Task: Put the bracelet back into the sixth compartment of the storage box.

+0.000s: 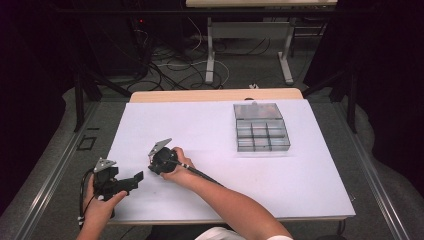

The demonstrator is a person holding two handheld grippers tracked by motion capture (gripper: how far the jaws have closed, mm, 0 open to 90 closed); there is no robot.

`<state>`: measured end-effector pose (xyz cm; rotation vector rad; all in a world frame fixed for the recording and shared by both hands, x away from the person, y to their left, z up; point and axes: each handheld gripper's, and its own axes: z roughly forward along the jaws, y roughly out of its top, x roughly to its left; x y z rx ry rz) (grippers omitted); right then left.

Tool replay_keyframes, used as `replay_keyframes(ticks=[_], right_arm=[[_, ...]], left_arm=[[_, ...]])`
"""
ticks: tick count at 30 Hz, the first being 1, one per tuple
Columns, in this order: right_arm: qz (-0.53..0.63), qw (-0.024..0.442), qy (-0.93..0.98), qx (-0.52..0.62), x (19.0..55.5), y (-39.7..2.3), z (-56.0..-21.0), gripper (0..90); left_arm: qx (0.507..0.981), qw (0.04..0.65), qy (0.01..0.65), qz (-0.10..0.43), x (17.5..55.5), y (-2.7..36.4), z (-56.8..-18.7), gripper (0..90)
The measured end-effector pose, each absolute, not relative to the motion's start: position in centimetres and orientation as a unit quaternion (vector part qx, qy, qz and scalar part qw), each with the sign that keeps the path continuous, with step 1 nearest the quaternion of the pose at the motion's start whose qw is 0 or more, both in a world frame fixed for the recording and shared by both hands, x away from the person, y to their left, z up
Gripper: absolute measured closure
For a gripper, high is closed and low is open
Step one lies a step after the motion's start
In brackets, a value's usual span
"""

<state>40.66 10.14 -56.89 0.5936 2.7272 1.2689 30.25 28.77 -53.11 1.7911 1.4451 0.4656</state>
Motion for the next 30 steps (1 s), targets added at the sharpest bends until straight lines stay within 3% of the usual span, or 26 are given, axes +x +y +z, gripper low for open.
replay_keyframes(ticks=[8, 25, 30], right_arm=[[0.413, 0.027, 0.889, 0.194, 40.62, 10.14, -56.89, 90.0], [0.427, 0.026, 0.882, 0.200, 41.11, 9.83, -56.28, 90.0], [0.434, 0.034, 0.879, 0.196, 41.32, 10.08, -56.14, 81.6]], left_arm=[[0.703, 0.386, 0.568, 0.182, 30.25, 28.78, -53.12, 0.6], [0.701, 0.388, 0.568, 0.186, 30.31, 28.82, -53.20, 0.6], [0.702, 0.388, 0.569, 0.185, 30.27, 28.83, -53.15, 0.7]])
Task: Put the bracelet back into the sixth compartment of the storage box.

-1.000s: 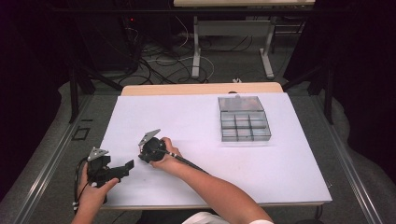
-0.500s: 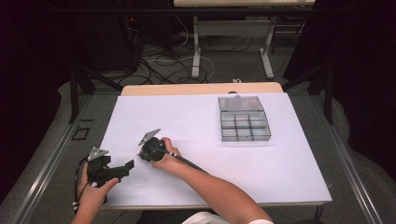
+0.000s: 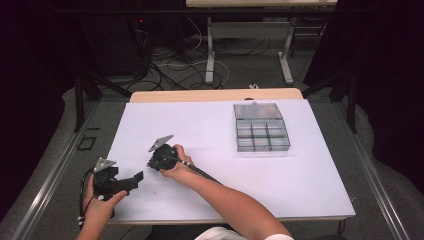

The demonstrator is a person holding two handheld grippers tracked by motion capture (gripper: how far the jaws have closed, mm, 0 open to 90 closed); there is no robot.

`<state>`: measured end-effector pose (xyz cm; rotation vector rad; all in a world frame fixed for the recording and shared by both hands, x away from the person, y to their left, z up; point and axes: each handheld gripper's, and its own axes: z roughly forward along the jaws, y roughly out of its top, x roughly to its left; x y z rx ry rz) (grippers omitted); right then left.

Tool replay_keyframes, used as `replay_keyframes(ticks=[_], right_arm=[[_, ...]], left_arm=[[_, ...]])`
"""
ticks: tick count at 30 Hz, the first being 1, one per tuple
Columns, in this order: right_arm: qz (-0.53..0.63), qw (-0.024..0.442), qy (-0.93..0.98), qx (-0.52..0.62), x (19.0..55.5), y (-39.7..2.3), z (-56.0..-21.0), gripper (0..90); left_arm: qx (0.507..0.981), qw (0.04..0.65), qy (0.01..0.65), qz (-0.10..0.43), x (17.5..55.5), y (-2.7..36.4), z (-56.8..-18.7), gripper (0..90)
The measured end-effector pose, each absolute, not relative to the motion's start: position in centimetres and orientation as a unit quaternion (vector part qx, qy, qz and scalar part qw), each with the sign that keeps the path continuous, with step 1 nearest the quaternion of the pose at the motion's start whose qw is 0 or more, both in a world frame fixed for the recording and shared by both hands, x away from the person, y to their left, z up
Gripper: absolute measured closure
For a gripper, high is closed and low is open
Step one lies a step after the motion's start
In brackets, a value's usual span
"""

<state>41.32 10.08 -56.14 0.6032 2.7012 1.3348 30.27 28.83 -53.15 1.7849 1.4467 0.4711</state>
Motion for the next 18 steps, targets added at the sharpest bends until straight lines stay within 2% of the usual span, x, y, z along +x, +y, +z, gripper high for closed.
replay_keyframes(ticks=[10, 18], right_arm=[[0.443, 0.048, 0.877, 0.180, 41.7, 11.2, -56.1, 67.6], [0.421, 0.051, 0.886, 0.188, 41.9, 11.5, -56.9, 67.7]], left_arm=[[0.702, 0.387, 0.570, 0.182, 30.2, 29.0, -53.1, 0.6], [0.700, 0.389, 0.571, 0.182, 30.2, 29.0, -53.1, 0.6]])
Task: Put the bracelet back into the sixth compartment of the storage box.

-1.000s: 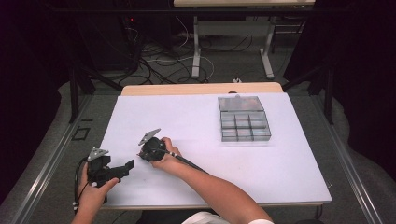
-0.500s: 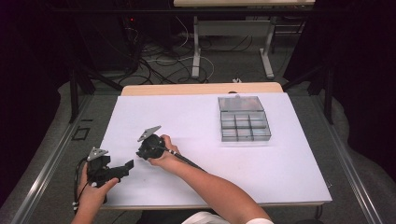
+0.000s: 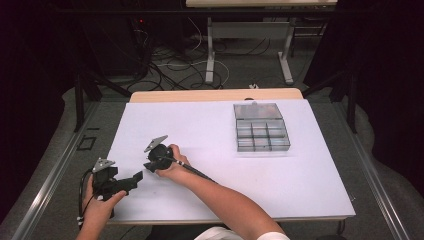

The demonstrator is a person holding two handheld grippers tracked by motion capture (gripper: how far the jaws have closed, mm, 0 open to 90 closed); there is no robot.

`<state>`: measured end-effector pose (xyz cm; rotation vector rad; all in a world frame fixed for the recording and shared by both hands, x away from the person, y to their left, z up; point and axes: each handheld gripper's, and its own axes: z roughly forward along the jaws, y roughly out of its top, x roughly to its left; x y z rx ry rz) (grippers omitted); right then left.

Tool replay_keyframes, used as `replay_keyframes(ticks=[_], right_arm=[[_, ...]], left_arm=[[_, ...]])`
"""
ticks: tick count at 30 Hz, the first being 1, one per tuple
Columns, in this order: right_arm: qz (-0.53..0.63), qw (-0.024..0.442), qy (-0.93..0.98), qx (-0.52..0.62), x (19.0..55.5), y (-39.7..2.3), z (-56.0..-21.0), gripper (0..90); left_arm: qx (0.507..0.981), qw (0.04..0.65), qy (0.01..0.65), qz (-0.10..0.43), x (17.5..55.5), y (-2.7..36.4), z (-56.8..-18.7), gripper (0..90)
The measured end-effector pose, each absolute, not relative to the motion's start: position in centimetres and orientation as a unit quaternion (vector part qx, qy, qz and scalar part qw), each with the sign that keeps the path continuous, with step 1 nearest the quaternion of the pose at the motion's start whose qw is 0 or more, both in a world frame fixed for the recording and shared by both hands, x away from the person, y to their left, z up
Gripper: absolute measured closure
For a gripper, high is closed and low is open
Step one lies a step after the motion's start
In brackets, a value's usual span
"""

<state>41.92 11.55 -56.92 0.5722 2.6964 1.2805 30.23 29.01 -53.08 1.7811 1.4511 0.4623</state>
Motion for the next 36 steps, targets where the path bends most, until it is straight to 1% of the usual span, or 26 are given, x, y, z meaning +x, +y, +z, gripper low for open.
replay_keyframes(ticks=[5, 12, 16, 26, 29, 31, 34, 36], right_arm=[[0.422, 0.053, 0.885, 0.192, 41.9, 11.7, -57.0, 72.5], [0.420, 0.052, 0.884, 0.199, 42.1, 11.4, -57.0, 83.4], [0.419, 0.048, 0.885, 0.200, 42.2, 11.4, -56.9, 88.1], [0.421, 0.050, 0.883, 0.201, 42.3, 11.2, -56.7, 89.2], [0.419, 0.042, 0.880, 0.220, 42.2, 11.0, -56.3, 89.3], [0.427, 0.054, 0.879, 0.208, 42.4, 10.8, -56.3, 89.3], [0.425, 0.046, 0.878, 0.216, 42.5, 10.6, -55.9, 89.2], [0.425, 0.050, 0.878, 0.213, 42.6, 10.4, -55.8, 89.2]], left_arm=[[0.701, 0.390, 0.569, 0.182, 30.3, 28.9, -53.1, 0.6], [0.701, 0.389, 0.570, 0.181, 30.3, 28.9, -53.2, 0.6], [0.702, 0.388, 0.569, 0.183, 30.3, 28.9, -53.2, 0.7], [0.702, 0.388, 0.570, 0.181, 30.3, 28.8, -53.2, 0.8], [0.702, 0.387, 0.569, 0.182, 30.3, 28.8, -53.2, 0.8], [0.701, 0.389, 0.570, 0.183, 30.3, 28.8, -53.2, 0.8], [0.701, 0.389, 0.569, 0.182, 30.3, 28.8, -53.2, 0.8], [0.702, 0.387, 0.569, 0.181, 30.3, 28.8, -53.2, 0.8]])
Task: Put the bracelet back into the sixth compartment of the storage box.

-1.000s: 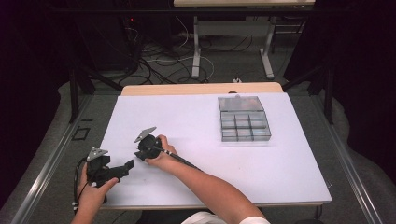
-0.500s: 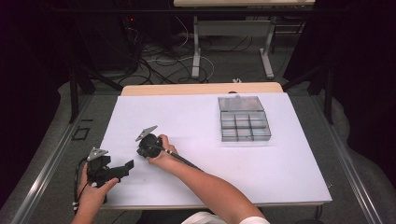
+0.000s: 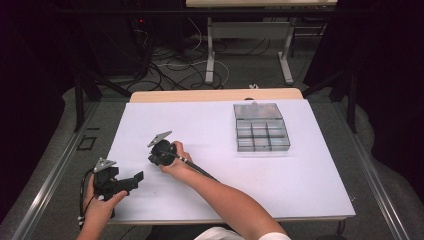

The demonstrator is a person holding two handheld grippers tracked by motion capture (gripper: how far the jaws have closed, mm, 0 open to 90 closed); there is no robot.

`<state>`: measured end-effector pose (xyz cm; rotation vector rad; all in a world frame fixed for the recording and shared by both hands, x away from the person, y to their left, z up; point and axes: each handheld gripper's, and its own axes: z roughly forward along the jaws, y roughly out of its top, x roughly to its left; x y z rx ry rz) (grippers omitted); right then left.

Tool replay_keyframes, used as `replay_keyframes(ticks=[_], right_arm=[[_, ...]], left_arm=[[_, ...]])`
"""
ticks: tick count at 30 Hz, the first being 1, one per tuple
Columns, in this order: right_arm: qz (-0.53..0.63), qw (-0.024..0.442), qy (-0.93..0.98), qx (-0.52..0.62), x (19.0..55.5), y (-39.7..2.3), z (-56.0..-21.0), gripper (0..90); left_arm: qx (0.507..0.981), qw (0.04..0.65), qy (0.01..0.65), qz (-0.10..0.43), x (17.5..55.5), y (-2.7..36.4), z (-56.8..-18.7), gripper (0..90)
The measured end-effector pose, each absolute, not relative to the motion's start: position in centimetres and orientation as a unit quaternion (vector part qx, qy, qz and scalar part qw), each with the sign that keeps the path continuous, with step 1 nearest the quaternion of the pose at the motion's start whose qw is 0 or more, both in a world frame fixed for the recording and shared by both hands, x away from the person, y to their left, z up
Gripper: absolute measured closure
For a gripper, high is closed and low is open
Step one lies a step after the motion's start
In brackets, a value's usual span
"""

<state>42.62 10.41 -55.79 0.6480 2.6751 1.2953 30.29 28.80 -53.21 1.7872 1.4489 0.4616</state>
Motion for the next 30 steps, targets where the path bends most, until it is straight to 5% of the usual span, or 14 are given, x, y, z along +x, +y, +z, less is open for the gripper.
replay_keyframes(ticks=[30], right_arm=[[0.433, 0.079, 0.857, 0.269, 43.9, 4.5, -53.8, 89.2]], left_arm=[[0.714, 0.382, 0.560, 0.173, 31.3, 27.9, -53.4, 0.8]])
